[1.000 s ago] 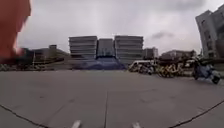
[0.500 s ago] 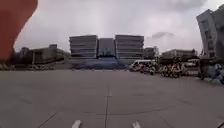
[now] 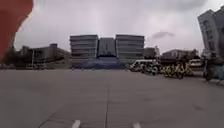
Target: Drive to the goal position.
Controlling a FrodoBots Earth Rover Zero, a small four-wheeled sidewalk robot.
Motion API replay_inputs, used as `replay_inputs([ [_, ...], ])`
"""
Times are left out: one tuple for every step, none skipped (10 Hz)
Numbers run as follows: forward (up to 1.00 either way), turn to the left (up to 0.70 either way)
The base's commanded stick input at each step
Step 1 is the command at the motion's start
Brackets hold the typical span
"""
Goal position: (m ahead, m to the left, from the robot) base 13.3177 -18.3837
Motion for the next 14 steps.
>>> replay_inputs([
  [0.70,0.00],
  [0.70,0.00],
  [0.70,0.00],
  [0.70,0.00],
  [0.70,0.00],
  [0.70,0.00],
  [0.70,0.00],
  [0.70,0.00],
  [0.70,0.00],
  [0.70,0.00],
  [0.70,0.00],
  [0.70,0.00],
  [0.70,0.00],
  [0.70,0.00],
])
